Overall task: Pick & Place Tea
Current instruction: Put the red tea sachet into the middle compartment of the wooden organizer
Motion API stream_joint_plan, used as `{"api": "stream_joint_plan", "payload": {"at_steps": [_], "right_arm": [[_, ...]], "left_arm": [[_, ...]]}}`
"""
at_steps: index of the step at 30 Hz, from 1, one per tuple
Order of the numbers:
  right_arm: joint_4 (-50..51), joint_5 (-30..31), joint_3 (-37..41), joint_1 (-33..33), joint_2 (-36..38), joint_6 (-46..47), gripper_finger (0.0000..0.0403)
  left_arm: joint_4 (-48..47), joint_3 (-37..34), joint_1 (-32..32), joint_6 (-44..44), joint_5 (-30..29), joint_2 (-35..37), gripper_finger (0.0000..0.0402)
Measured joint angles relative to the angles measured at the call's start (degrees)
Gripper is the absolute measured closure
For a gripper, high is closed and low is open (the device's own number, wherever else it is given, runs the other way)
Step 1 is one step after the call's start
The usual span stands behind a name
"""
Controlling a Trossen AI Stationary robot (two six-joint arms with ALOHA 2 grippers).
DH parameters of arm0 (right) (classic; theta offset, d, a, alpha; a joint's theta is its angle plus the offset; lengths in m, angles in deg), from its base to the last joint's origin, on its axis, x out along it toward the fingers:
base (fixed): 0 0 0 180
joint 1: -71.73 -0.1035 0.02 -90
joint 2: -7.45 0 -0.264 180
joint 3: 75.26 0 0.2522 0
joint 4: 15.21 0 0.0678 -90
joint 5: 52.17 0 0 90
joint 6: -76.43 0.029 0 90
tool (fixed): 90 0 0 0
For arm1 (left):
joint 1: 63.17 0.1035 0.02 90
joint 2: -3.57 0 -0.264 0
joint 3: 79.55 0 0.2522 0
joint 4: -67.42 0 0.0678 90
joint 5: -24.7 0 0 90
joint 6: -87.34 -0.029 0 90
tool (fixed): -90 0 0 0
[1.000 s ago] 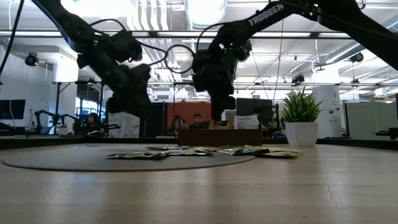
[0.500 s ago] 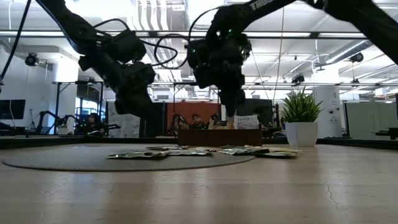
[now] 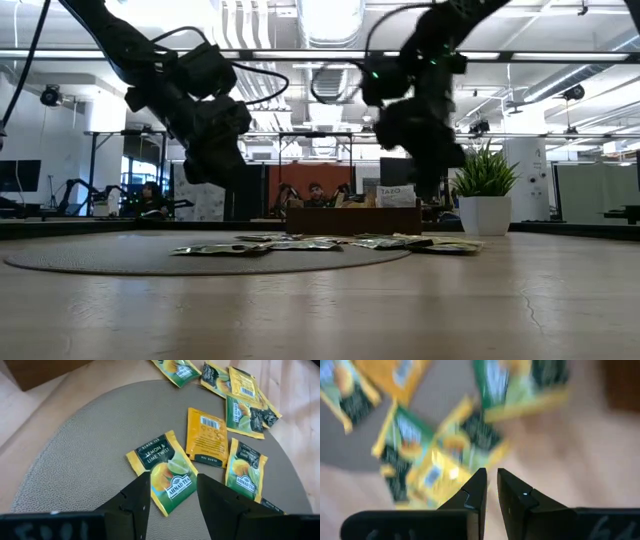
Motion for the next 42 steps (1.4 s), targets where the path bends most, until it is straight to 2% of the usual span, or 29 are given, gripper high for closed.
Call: {"api": "stream_joint_plan", "payload": {"at_steps": [4,8,14,18,24,30,42], "right_arm": [[-1.02,-4.43,6.46,-1.10,1.63,2.29,0.0346],[-7.58,-5.22,9.47,-3.32,2.91,4.81,0.0319],[-20.38,-6.23,7.02,-5.00,2.38,6.83,0.0272],[-24.40,-5.74,4.71,-4.95,-0.61,7.51,0.0256],[-27.28,-5.31,0.65,-5.55,-7.61,5.95,0.0257],[-27.23,-2.95,-2.20,-6.38,-13.04,4.56,0.0269],[-27.06,-3.21,-2.61,-7.48,-14.63,4.41,0.0272]], "left_arm": [[-0.02,0.00,-0.76,1.04,0.03,0.00,0.0248],[-0.02,0.00,-2.09,2.61,0.04,0.00,0.0248],[-0.04,0.00,-4.50,5.80,-0.08,0.00,0.0248],[0.11,0.00,-6.77,5.75,0.04,0.00,0.0248],[4.02,0.00,-10.41,4.13,0.39,-3.68,0.0248],[9.61,0.29,-11.48,8.15,0.15,-8.84,0.0248],[10.69,3.13,-11.68,13.41,0.41,-16.04,0.0248]]}}
